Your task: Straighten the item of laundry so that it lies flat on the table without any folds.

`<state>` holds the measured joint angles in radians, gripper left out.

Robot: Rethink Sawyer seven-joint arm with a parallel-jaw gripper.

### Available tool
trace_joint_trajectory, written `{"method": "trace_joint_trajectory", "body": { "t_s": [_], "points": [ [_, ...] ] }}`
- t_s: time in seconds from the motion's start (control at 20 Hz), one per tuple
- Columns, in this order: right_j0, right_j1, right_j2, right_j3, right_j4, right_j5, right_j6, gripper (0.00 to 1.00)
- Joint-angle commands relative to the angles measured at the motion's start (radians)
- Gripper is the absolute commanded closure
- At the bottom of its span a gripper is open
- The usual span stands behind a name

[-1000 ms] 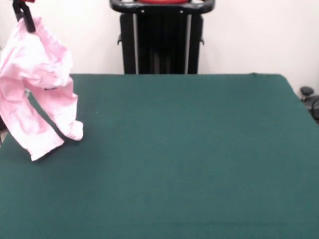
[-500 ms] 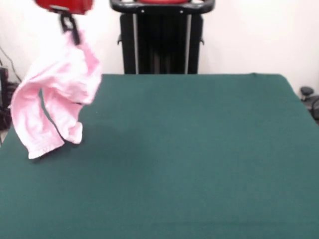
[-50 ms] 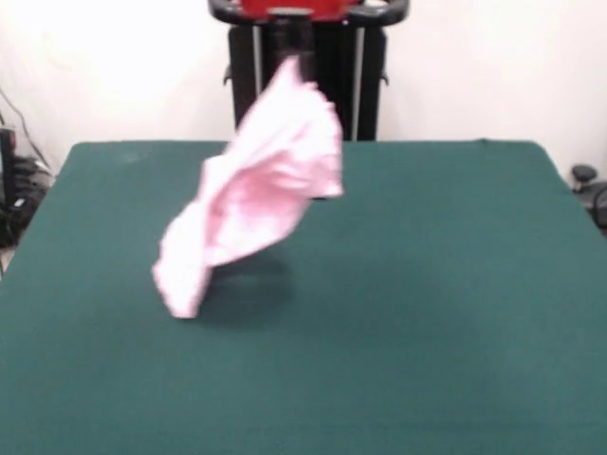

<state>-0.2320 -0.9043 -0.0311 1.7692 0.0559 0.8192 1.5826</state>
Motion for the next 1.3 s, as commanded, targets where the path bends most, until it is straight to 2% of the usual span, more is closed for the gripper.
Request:
{"method": "trace_joint_trajectory", "body": {
  "t_s": [0.05,0.35,0.6,0.85,1.05,1.3],
  "points": [
    [0.137,-0.006,0.048,0.127,0.125,0.015,0.374,1.0],
    [0.229,0.006,0.075,0.176,0.284,-0.065,0.407,1.0],
    [0.279,0.003,0.141,0.249,0.461,-0.159,0.388,1.0],
    [0.231,-0.036,0.315,0.406,0.784,-0.265,0.141,1.0],
    [0.181,-0.079,0.372,0.548,1.042,-0.249,-0.185,1.0],
    [0.118,-0.104,0.33,0.625,1.098,-0.147,-0.375,1.0]
  ]
}}
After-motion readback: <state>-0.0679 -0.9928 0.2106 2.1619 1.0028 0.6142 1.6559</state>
